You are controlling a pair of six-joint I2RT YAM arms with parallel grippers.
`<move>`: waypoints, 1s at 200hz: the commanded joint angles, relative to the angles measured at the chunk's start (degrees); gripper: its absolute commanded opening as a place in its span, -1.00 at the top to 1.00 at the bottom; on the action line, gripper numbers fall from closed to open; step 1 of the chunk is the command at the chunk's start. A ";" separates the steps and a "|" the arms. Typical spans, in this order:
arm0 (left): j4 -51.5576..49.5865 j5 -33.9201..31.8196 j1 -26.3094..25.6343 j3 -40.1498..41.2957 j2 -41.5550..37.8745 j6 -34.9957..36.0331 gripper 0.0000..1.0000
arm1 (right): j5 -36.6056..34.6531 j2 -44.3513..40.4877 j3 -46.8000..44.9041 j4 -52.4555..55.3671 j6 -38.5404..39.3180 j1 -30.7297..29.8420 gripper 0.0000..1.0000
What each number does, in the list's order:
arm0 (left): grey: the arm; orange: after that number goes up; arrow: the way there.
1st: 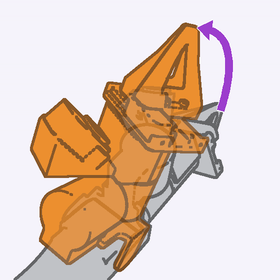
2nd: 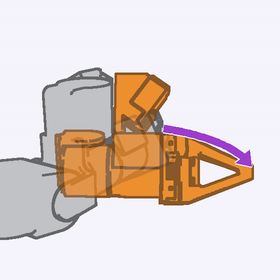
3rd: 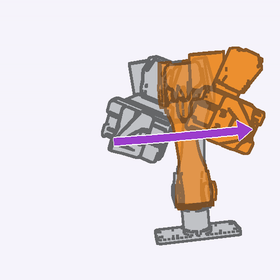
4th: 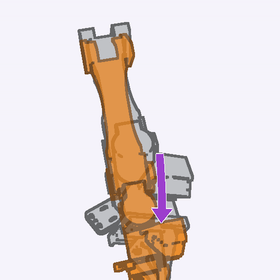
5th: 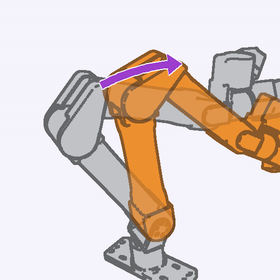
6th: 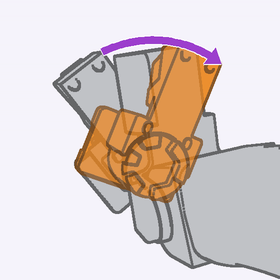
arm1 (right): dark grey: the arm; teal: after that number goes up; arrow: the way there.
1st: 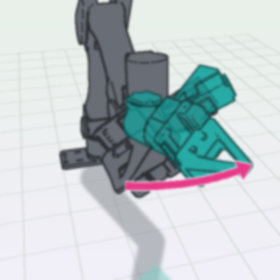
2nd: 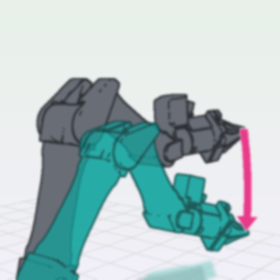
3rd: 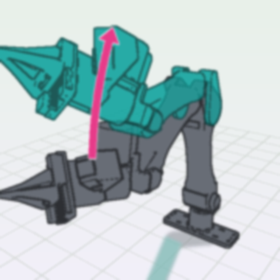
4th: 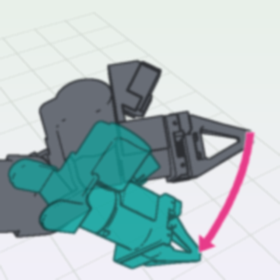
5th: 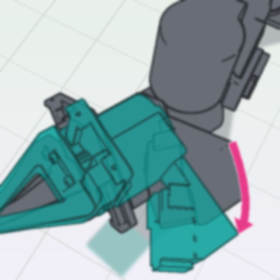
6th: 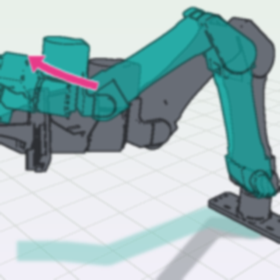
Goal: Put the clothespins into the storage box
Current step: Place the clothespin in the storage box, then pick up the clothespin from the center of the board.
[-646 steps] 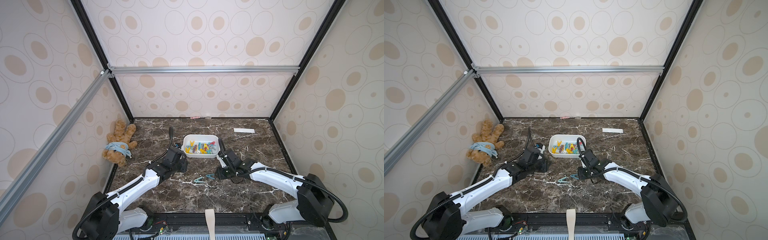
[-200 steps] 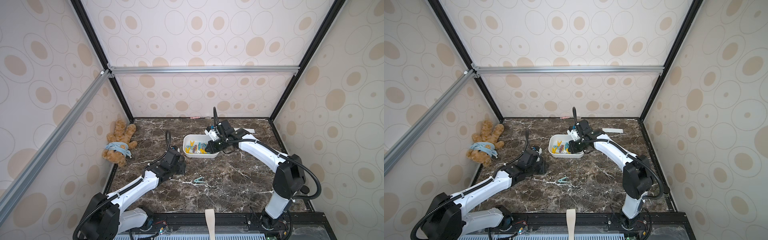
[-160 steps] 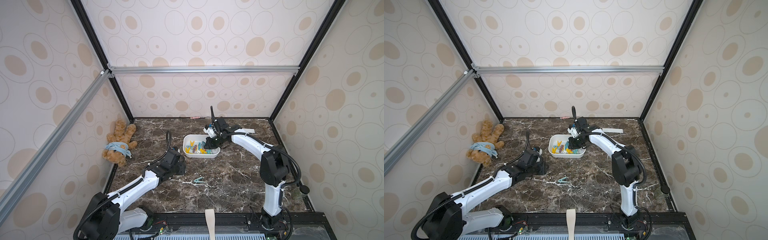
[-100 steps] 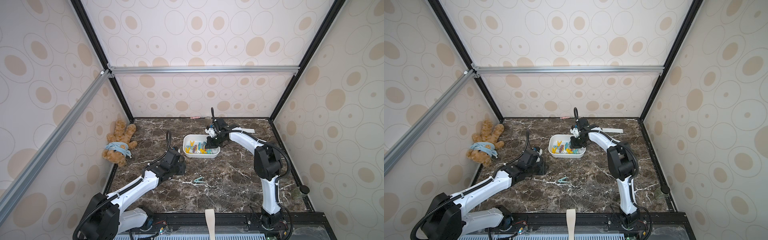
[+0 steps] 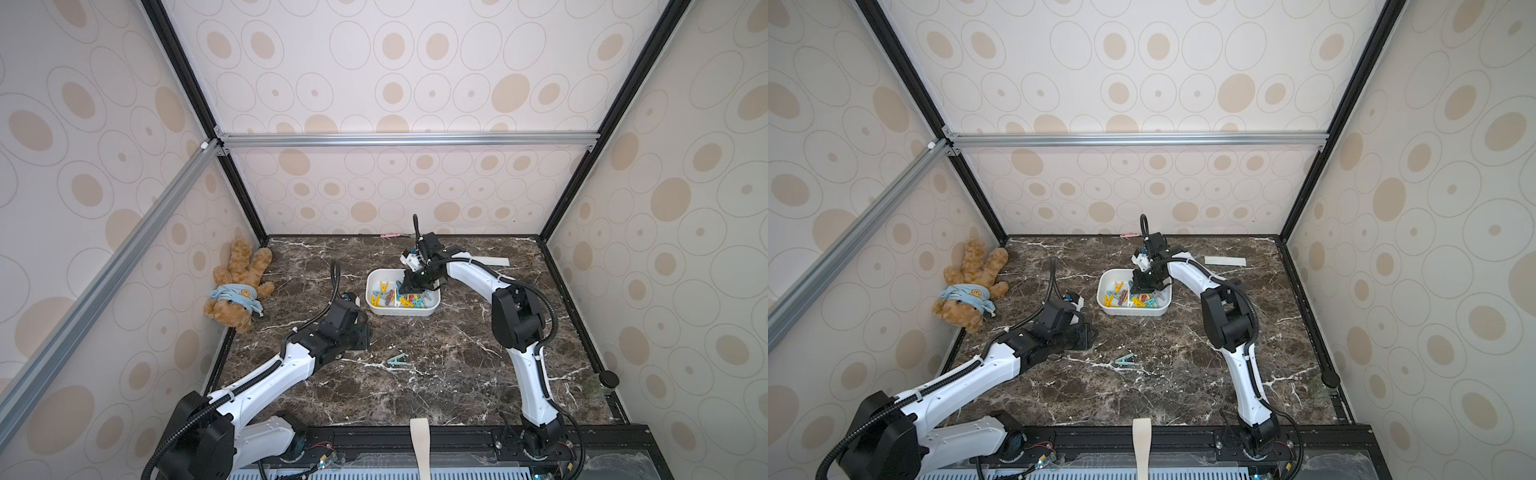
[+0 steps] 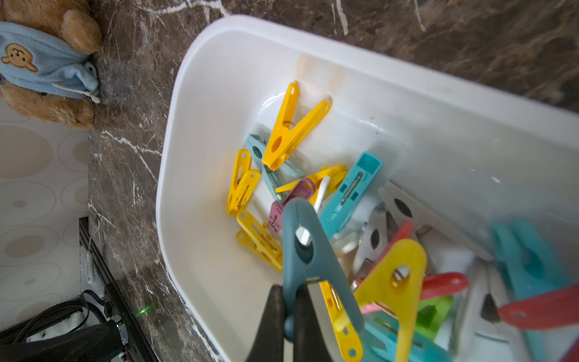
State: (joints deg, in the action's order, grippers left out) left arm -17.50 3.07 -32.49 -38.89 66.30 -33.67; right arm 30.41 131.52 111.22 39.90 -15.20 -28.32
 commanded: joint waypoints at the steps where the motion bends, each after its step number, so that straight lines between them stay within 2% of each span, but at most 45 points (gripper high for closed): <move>1: -2.55 -1.20 0.48 -1.66 -0.81 0.67 0.04 | 1.08 1.01 2.66 1.72 -0.77 -0.77 0.92; 13: -3.17 -1.39 0.50 -1.86 -1.28 0.80 0.03 | 0.75 1.17 3.17 2.00 -0.79 -0.84 0.87; 31: -3.77 -1.40 0.55 -2.12 -1.31 1.18 0.03 | 0.31 0.71 3.30 2.48 -0.62 -0.90 0.65; 55: -4.80 -0.71 0.58 -3.89 0.08 2.60 0.05 | -0.33 -1.26 3.40 3.80 -0.02 -0.91 0.47; 105: -6.47 3.40 0.45 -8.43 4.06 6.92 0.05 | -2.13 -11.19 -1.67 3.84 1.64 -1.04 0.44; 135: -8.21 5.38 -0.43 -11.44 8.88 10.59 0.06 | -3.21 -20.09 -11.04 0.65 1.82 -1.52 0.44; 178: -8.21 1.54 -4.12 -12.71 14.56 14.20 -0.01 | -5.92 -35.29 -31.98 -6.05 -0.33 -2.01 0.44; 200: -7.77 0.98 -7.98 -13.35 18.18 16.19 -0.06 | -7.58 -42.36 -41.69 -7.64 -1.13 -2.36 0.43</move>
State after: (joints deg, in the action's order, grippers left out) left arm -24.18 5.65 -37.15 -49.63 81.67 -21.67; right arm 25.45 94.26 77.17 34.24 -15.35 -30.11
